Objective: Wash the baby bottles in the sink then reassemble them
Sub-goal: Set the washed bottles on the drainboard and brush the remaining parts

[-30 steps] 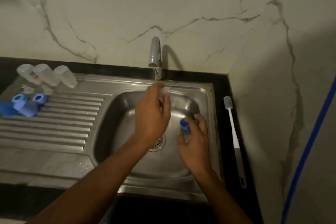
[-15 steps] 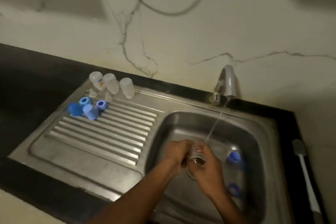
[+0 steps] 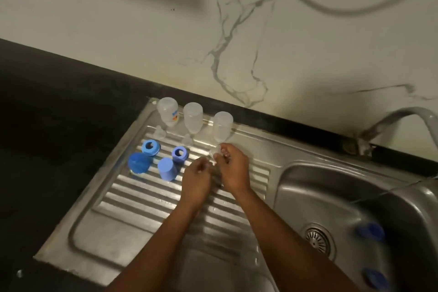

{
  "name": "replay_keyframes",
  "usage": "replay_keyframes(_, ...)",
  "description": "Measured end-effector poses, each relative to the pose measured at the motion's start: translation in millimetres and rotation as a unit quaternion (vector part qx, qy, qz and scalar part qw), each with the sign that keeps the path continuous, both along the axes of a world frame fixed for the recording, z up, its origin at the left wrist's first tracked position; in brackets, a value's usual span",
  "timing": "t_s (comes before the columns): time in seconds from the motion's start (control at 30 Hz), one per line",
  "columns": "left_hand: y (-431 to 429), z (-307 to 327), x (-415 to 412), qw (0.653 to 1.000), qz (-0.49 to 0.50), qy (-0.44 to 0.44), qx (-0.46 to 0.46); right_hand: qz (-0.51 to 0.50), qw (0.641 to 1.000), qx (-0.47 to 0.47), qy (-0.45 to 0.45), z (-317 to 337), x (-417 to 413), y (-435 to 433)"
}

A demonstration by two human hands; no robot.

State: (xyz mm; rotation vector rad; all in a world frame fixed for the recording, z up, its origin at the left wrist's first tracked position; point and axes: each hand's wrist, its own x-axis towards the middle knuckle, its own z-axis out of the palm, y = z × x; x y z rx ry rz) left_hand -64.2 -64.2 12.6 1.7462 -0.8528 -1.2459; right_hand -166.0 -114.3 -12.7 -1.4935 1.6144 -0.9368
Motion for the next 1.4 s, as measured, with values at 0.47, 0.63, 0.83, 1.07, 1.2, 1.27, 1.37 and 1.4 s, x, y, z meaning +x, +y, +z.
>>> replay_keyframes(0.47, -17.1, -36.0, -1.8, 0.992, -0.029, -0.106, -0.062, -0.046, 0.995, -0.005, 0.089, -29.3, 20.0, -14.1)
replay_keyframes(0.63, -2.4, -31.1, -23.9, 0.975, -0.017, -0.196, -0.103, 0.012, 0.999, -0.032, -0.01, -28.1, -6.3, 0.2)
replay_keyframes(0.83, 25.3, -25.0, -107.9, 0.911, -0.164, -0.298, -0.235, 0.028, 0.998, -0.031, 0.036, -19.3, -109.3, 35.3)
replay_keyframes(1.07, 67.7, -48.9, -272.8, 0.81, -0.417, -0.322, -0.258, -0.045, 0.977, 0.011, 0.207, -37.5, -321.4, 120.6)
replay_keyframes(1.2, 84.8, -64.1, -331.4, 0.761, -0.517, -0.35, -0.175, 0.003, 0.901, 0.253, 0.353, -63.4, -425.0, 159.3)
replay_keyframes(1.27, 94.4, -73.4, -342.9, 0.757, -0.528, -0.365, -0.126, 0.079, 0.865, 0.305, 0.39, -77.0, -444.0, 169.6)
replay_keyframes(1.37, 106.6, -80.4, -338.8, 0.77, -0.518, -0.366, -0.071, 0.147, 0.84, 0.304, 0.424, -91.1, -433.5, 172.3)
replay_keyframes(1.4, 110.0, -80.7, -335.1, 0.773, -0.512, -0.369, -0.062, 0.155, 0.828, 0.307, 0.442, -95.7, -426.4, 172.6)
